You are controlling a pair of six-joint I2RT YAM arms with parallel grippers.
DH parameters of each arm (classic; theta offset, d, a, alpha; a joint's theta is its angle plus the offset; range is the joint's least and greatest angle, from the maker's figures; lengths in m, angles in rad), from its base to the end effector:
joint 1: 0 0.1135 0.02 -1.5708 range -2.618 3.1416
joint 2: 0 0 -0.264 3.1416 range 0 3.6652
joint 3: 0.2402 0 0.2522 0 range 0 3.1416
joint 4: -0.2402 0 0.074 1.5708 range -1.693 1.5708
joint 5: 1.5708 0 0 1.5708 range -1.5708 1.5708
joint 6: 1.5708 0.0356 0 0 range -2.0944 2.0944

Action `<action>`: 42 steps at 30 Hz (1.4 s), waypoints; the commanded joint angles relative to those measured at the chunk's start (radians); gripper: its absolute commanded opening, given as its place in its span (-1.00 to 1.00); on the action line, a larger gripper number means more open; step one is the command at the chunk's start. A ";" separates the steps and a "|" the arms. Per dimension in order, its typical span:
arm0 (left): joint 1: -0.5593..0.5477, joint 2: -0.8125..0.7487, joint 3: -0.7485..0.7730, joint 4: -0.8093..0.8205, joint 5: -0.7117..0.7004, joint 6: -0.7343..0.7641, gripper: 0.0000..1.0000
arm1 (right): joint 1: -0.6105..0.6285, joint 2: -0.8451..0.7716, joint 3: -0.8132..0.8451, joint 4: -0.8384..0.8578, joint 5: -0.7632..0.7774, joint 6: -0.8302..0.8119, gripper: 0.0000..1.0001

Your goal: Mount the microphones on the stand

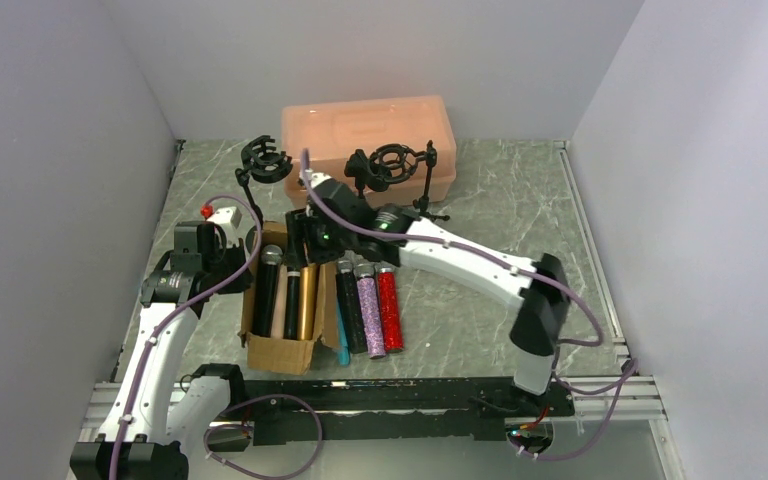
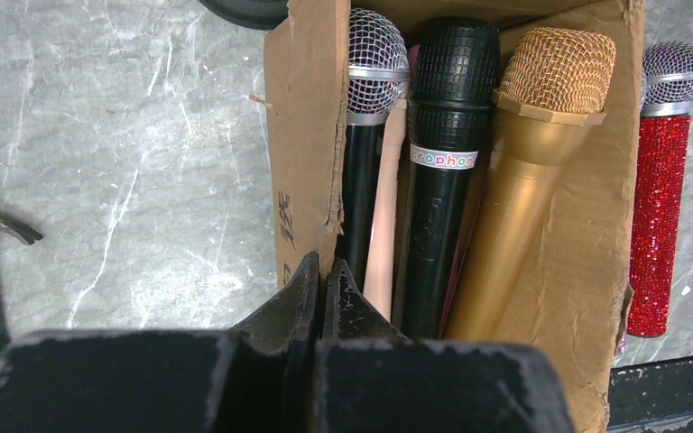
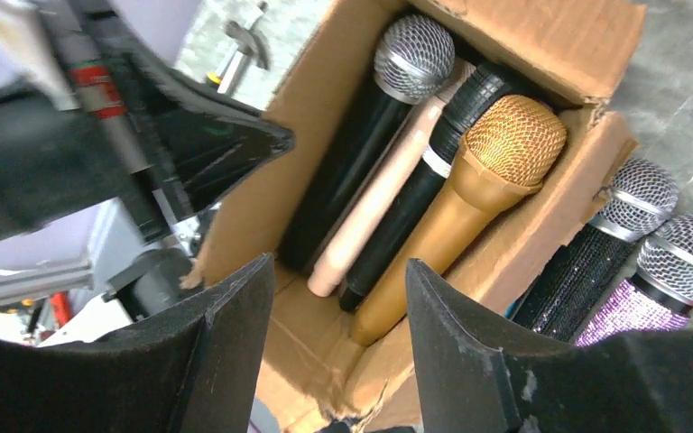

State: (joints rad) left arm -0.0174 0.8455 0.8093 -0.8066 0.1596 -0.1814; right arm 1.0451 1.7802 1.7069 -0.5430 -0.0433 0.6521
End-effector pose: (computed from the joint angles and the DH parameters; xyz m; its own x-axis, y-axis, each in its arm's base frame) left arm 0.1643 -0.0085 0.2807 -0.7563 -0.1650 -0.6331 -0.0138 0.9715 -0.2367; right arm 0.2059 0.3580 0.3503 -0.7657 -0.1117 -0.6334 -0.5249 0.6776 0.5151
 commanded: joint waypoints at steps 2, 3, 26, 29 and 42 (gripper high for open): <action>-0.003 -0.029 0.065 0.070 0.010 -0.031 -1.00 | 0.009 0.141 0.101 -0.149 0.040 -0.039 0.15; -0.002 -0.029 0.064 0.070 0.010 -0.030 -1.00 | 0.009 0.156 0.110 -0.155 0.063 -0.042 0.15; -0.003 -0.037 0.052 0.085 0.076 -0.034 -1.00 | 0.069 0.512 0.398 -0.328 0.149 -0.124 0.16; -0.003 -0.037 0.048 0.087 0.071 -0.031 -1.00 | 0.078 0.492 0.411 -0.287 0.133 -0.139 -0.01; -0.003 -0.033 0.039 0.086 0.018 -0.024 -1.00 | 0.046 0.125 0.244 -0.056 -0.021 -0.131 -0.67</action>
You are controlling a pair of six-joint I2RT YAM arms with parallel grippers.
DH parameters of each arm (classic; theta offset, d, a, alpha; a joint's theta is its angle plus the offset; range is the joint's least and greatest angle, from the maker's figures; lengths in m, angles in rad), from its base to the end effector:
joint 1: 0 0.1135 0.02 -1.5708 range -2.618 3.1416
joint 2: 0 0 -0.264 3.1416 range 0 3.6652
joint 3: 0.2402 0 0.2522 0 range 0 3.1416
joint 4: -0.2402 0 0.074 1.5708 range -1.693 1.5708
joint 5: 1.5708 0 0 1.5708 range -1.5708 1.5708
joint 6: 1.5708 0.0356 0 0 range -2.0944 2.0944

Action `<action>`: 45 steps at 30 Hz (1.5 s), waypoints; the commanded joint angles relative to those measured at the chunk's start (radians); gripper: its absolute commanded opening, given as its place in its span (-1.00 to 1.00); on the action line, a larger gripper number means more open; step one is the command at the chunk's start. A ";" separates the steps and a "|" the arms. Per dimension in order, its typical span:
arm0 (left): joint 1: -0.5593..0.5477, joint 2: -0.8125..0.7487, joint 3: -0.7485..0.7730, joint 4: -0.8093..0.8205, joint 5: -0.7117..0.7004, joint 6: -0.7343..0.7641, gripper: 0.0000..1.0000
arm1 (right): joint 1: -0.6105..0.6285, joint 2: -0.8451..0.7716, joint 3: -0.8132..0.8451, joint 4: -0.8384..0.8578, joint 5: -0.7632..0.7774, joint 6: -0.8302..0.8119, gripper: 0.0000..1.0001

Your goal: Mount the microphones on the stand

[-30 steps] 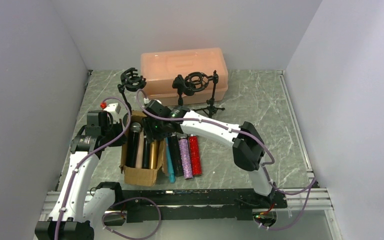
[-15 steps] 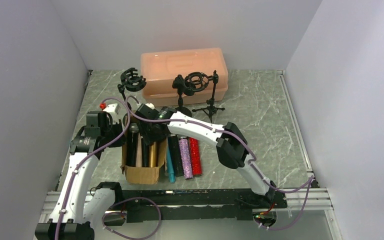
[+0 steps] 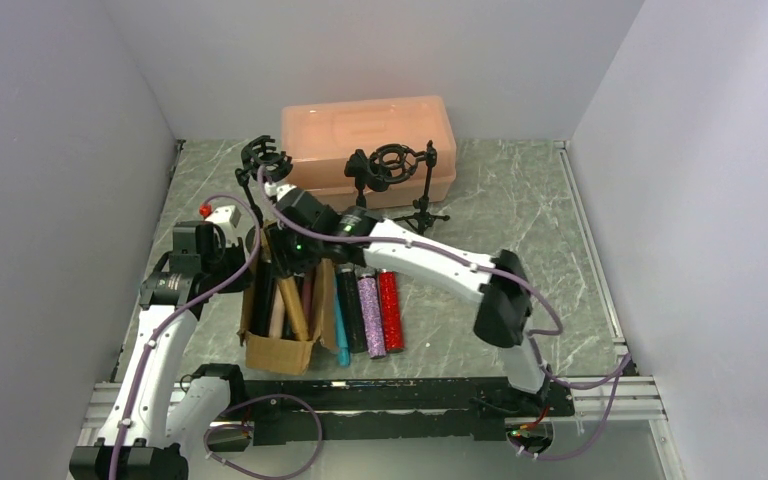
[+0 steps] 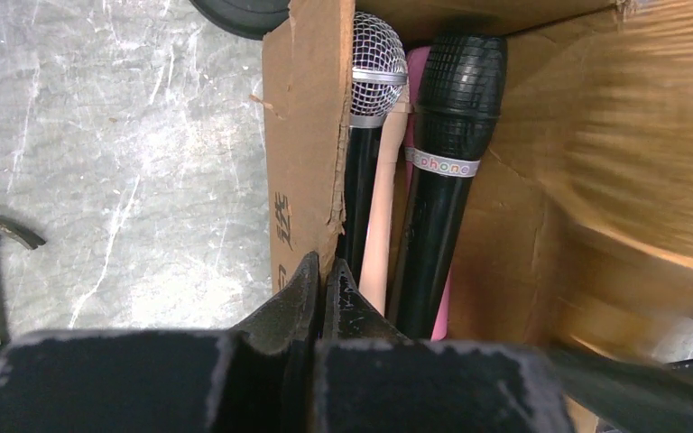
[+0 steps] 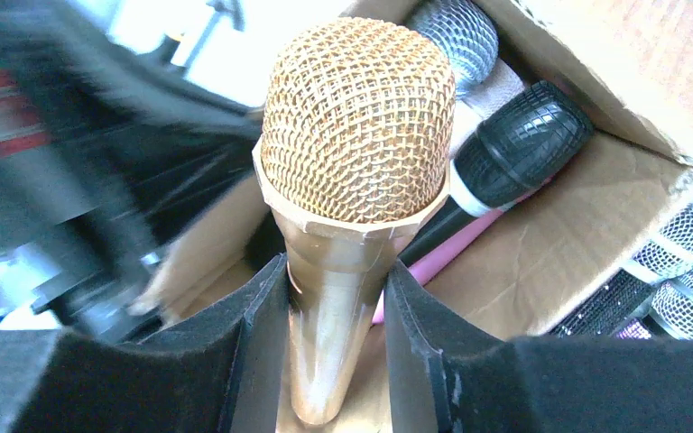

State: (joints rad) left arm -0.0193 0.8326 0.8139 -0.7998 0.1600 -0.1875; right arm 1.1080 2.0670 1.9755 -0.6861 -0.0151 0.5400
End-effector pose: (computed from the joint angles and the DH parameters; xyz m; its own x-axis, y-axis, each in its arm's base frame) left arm 0.1628 -0.0088 0.2845 -0.7410 -0.1697 -0.6497 -0.0104 0.9703 -0.2417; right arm 0.2108 0.4237 0.3061 -0.7311 -0.3139 -0.6058 -0.6105 0.6974 0.3755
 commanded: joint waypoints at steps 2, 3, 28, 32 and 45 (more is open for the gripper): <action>-0.001 -0.020 0.033 0.079 0.017 -0.018 -1.00 | -0.037 -0.228 -0.082 0.090 -0.068 -0.016 -0.68; 0.000 -0.020 0.033 0.078 0.017 -0.018 -1.00 | -0.050 -0.267 -0.122 0.091 -0.082 -0.014 -0.69; 0.000 -0.024 0.040 0.063 0.007 -0.005 -1.00 | -0.310 -0.617 -1.024 0.204 0.097 -0.020 -0.53; -0.001 -0.022 0.041 0.063 0.014 -0.005 -1.00 | -0.324 -0.551 -1.020 0.272 0.109 -0.005 -0.47; 0.000 -0.030 0.044 0.060 0.025 0.000 -1.00 | -0.306 -0.596 -0.975 0.278 0.181 0.066 0.28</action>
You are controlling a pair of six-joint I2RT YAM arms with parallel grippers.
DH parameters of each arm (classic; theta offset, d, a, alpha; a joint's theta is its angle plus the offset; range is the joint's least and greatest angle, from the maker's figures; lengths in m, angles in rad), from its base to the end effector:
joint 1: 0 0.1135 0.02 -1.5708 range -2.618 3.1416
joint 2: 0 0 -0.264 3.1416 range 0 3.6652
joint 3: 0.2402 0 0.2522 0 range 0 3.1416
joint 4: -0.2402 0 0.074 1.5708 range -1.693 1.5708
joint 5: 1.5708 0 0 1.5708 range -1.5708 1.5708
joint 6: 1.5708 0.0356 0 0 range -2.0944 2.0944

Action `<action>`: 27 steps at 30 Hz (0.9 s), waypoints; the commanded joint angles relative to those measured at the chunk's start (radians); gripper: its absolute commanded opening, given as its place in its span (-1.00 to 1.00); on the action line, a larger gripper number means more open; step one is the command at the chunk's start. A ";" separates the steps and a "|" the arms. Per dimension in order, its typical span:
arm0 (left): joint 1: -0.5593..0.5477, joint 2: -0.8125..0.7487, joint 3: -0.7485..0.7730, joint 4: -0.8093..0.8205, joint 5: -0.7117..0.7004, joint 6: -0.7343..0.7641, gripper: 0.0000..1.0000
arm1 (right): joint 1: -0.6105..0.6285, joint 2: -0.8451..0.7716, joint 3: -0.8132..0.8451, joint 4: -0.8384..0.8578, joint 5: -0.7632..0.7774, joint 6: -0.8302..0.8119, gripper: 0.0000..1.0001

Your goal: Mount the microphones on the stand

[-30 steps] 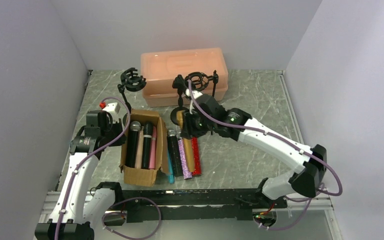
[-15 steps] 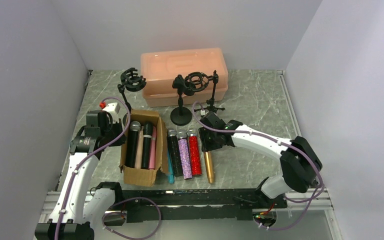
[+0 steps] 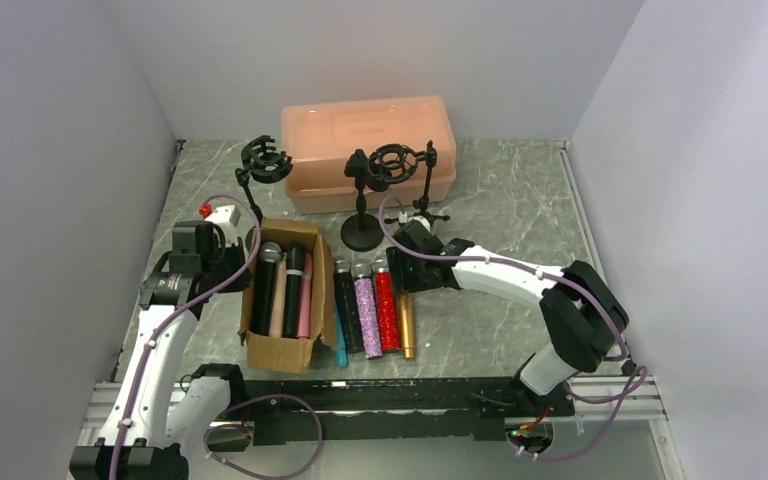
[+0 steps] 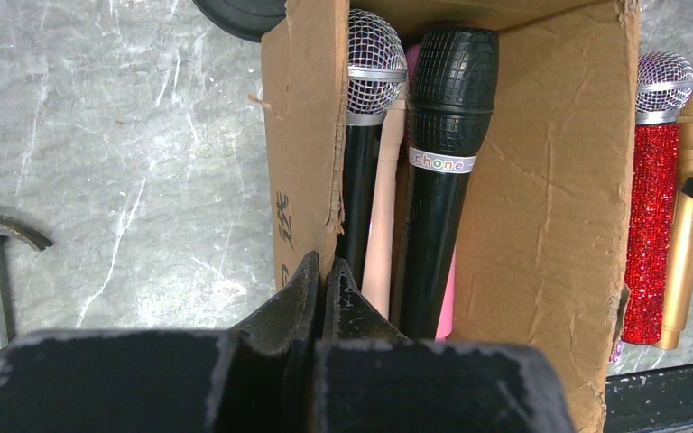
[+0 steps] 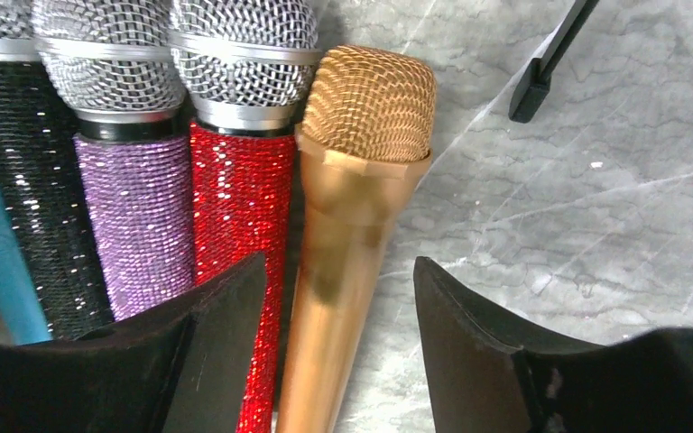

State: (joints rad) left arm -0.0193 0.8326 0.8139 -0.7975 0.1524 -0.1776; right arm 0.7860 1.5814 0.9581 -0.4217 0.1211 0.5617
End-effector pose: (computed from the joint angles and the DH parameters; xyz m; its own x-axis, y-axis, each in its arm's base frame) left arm 0.1630 -0.0086 0.2846 -0.7387 -0.1604 -0.6547 -0.0076 0.9732 -0.2299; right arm 0.2232 0.2174 0.1886 -0.8686 -0.1214 -0.4804 -0.2326 0.9560 0.1789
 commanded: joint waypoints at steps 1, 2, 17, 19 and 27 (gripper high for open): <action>0.000 -0.030 0.045 0.057 0.033 -0.012 -1.00 | 0.031 -0.142 0.049 0.002 0.056 0.050 0.28; 0.000 -0.030 0.046 0.057 0.034 -0.013 -1.00 | 0.050 -0.175 0.058 -0.008 0.067 0.055 0.28; 0.000 -0.032 0.067 0.052 0.047 -0.033 -1.00 | 0.361 0.170 0.741 -0.179 0.009 -0.044 0.21; -0.001 -0.035 0.069 0.051 0.041 -0.035 -1.00 | 0.364 0.264 0.844 -0.222 -0.017 -0.051 0.22; -0.001 -0.037 0.065 0.056 0.036 -0.035 -1.00 | 0.364 0.514 1.058 -0.325 -0.040 -0.063 0.23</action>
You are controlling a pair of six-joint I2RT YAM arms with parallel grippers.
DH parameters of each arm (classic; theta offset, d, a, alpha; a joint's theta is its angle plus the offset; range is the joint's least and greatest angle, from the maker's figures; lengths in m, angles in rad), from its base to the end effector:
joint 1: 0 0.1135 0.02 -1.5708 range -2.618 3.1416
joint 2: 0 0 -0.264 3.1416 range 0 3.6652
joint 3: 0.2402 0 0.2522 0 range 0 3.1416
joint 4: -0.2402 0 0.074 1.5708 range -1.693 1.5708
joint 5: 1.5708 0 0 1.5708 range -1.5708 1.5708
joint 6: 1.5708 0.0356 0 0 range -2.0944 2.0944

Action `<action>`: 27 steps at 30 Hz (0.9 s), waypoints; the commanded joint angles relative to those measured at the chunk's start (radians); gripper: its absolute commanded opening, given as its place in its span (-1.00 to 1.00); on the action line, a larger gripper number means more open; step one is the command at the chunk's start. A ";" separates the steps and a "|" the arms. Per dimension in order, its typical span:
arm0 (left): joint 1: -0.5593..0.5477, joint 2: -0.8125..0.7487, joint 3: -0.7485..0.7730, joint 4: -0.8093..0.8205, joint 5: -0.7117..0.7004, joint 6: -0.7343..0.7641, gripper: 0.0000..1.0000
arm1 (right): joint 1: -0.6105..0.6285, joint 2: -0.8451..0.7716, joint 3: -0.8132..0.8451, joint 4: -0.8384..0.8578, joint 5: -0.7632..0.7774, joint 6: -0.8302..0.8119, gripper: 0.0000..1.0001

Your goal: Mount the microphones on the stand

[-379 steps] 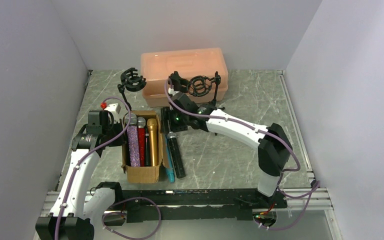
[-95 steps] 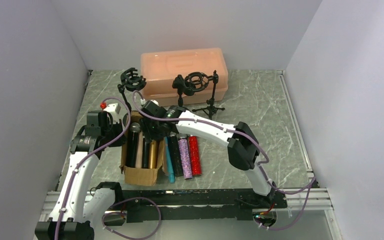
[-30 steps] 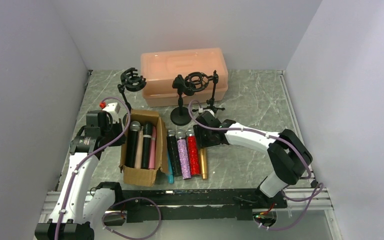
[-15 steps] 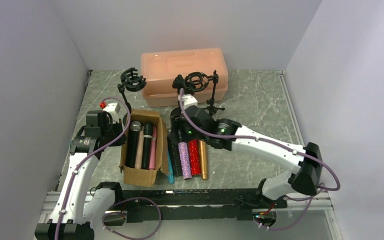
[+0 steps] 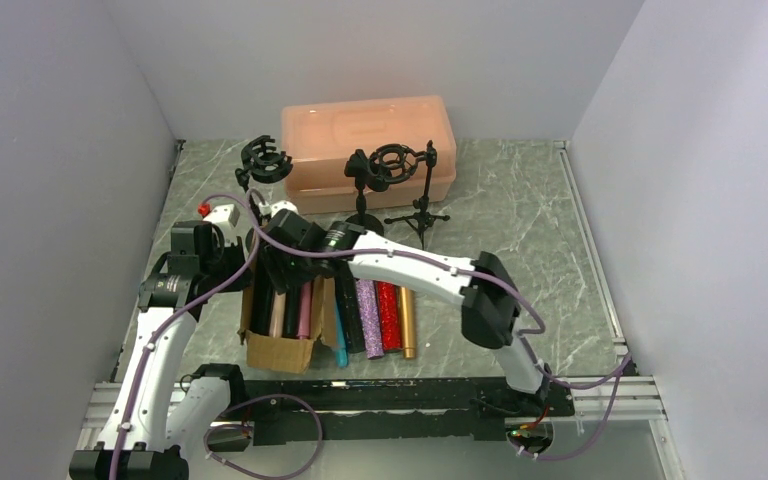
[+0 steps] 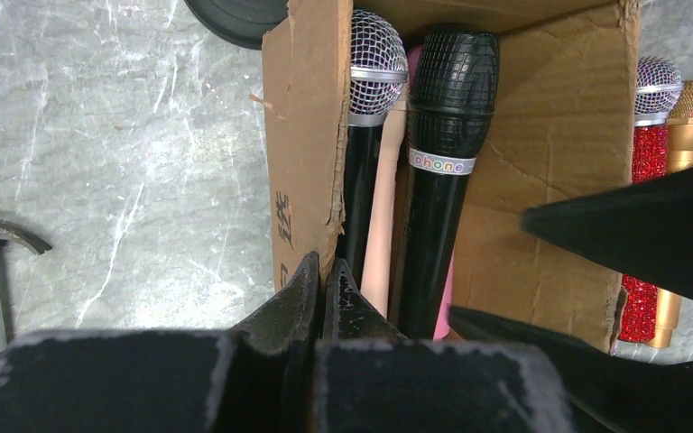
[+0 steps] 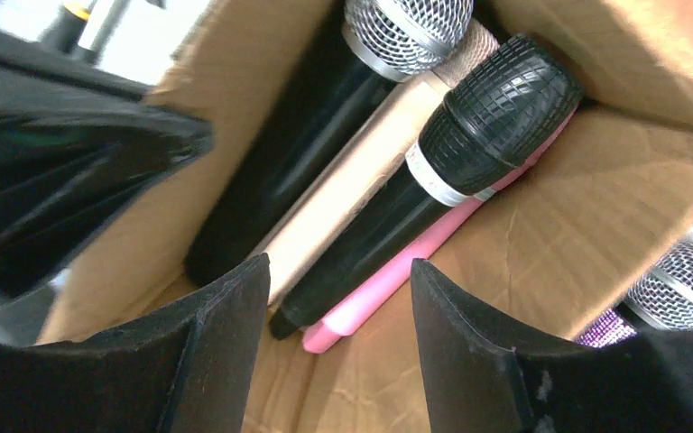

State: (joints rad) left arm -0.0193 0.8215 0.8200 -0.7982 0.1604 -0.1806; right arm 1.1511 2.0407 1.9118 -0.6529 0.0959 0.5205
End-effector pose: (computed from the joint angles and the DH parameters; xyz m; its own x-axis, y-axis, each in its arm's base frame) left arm 0.1612 -0.0088 0.2882 -0.7288 -0.1633 -0.6650 -0.0006 0.9713 -0.2379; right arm 0.1938 0.4258 0.2998 -0.6874 -0.3256 -0.6492 -0.6218 0.7257 0.2944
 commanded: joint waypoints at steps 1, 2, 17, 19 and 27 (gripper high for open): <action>-0.001 -0.025 0.059 0.057 0.030 -0.032 -1.00 | -0.001 0.079 0.124 -0.110 -0.006 -0.022 0.23; 0.000 -0.025 0.059 0.057 0.032 -0.033 -1.00 | -0.001 0.100 0.138 -0.121 -0.003 -0.023 0.23; -0.001 -0.024 0.044 0.070 0.048 -0.025 -1.00 | -0.004 0.267 0.193 -0.093 -0.017 -0.050 0.00; -0.001 -0.024 0.044 0.068 0.047 -0.023 -1.00 | -0.005 0.243 0.188 -0.065 -0.029 -0.058 -0.23; -0.001 -0.022 0.042 0.062 0.011 -0.010 -1.00 | -0.025 0.013 0.097 0.064 -0.085 -0.040 -0.83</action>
State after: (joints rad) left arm -0.0154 0.8215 0.8200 -0.8192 0.1310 -0.1787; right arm 1.1259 2.2242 2.0209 -0.6788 0.0574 0.4980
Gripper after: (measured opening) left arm 0.023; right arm 0.120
